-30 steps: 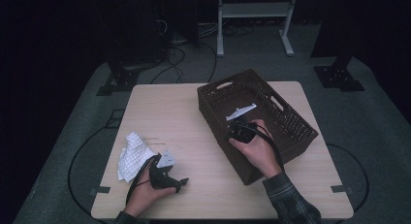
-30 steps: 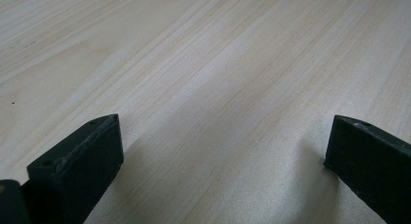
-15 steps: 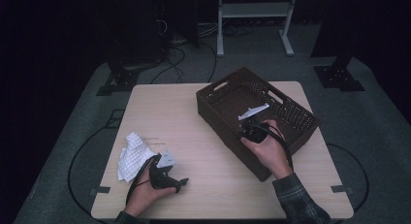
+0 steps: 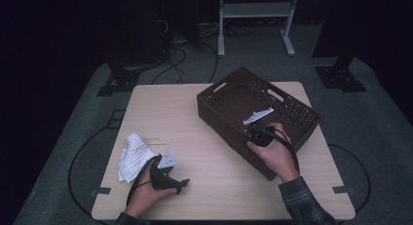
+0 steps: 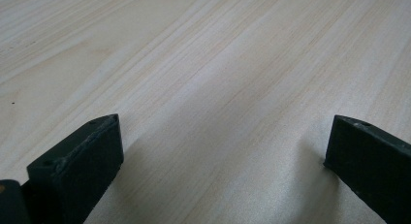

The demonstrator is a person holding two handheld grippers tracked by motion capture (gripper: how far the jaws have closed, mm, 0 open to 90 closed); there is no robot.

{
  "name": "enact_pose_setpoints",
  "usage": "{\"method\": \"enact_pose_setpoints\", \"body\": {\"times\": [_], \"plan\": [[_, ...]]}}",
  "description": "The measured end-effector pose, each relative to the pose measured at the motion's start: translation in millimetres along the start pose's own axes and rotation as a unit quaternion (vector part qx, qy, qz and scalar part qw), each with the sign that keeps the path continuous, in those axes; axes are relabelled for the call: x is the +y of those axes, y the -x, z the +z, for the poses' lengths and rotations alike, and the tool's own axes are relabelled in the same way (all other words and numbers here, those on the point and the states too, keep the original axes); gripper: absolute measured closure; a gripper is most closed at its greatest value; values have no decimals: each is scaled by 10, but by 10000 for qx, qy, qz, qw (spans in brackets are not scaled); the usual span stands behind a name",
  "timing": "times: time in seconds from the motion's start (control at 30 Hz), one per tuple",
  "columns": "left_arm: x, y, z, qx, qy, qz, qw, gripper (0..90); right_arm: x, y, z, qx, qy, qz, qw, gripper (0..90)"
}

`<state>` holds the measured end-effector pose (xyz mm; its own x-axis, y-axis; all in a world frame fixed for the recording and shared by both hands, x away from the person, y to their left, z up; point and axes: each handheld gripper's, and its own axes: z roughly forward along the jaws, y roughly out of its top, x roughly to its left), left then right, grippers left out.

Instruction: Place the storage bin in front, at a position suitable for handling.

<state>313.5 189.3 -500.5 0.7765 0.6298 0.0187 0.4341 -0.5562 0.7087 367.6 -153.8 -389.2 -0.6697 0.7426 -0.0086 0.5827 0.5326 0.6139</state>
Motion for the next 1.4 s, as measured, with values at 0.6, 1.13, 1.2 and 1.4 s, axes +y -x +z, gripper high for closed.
{"method": "enact_pose_setpoints", "body": {"times": [0.6,1.13,1.2,1.4], "plan": [[0,1,-1,-9,-9,-9,10000,0,-380,280,-242,121,182,487,9986,802],[0,-2,-2,-3,-18,14,10000,0,-686,210,-457,61,281,566,9980,809],[-1,-2,-2,-1,-16,14,10000,0,-692,212,-460,76,284,548,9981,809],[-1,-1,-1,0,-10,9,10000,0,-706,222,-459,113,313,553,9979,808]]}}
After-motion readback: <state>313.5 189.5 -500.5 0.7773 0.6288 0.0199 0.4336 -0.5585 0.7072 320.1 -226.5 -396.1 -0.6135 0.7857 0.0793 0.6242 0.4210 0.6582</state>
